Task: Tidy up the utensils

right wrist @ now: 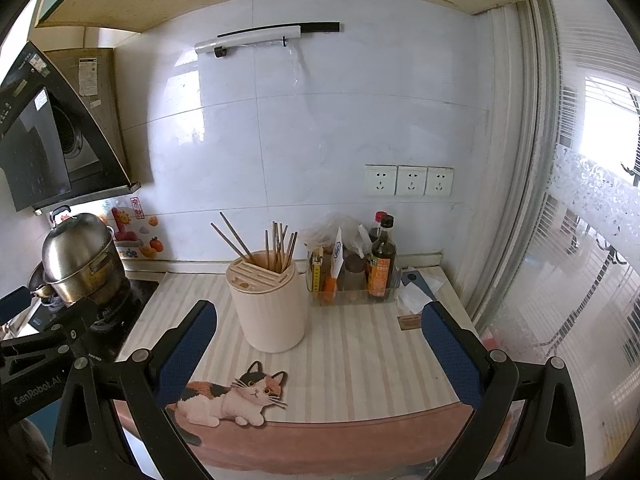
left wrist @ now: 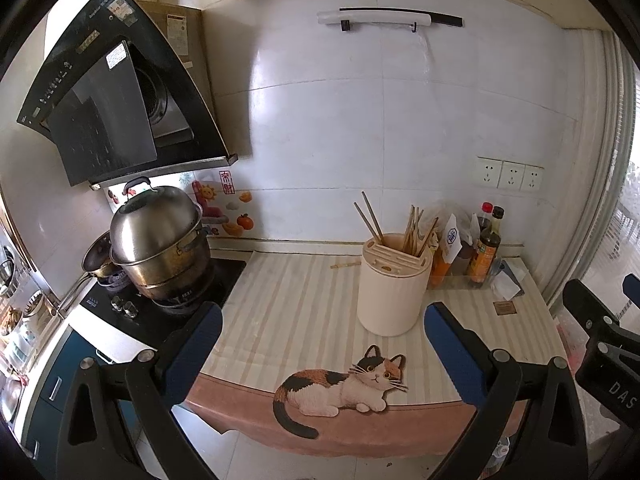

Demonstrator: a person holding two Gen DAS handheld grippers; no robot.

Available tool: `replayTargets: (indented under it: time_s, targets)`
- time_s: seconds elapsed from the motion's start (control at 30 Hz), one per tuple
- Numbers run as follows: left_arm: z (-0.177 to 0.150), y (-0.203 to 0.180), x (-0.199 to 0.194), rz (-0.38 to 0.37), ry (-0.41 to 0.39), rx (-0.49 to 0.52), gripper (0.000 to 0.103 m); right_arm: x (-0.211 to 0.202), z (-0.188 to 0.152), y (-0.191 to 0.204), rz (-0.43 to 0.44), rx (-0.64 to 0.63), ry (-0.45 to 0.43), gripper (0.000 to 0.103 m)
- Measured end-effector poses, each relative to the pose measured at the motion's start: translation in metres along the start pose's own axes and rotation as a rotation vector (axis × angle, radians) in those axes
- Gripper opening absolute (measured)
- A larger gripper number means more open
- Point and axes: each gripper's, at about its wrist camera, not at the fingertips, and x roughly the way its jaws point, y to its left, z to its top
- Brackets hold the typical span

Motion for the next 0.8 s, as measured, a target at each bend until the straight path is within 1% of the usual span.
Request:
replayTargets:
  time_s: [0.6, 0.8]
  targets:
    - [0.0009, -0.0021, -0.0017, -0.003, 0.002, -0.001, 0.103, 0.0044, 0.0028, -0.0046, 0.0, -0.013, 0.006, 0.103]
    - [0.0038, -0.007, -0.0014, -0.022, -0.007, -0.001, 0.103, 0.0055, 0.0041, -0.0073, -0.003, -0.012, 0.002, 0.103]
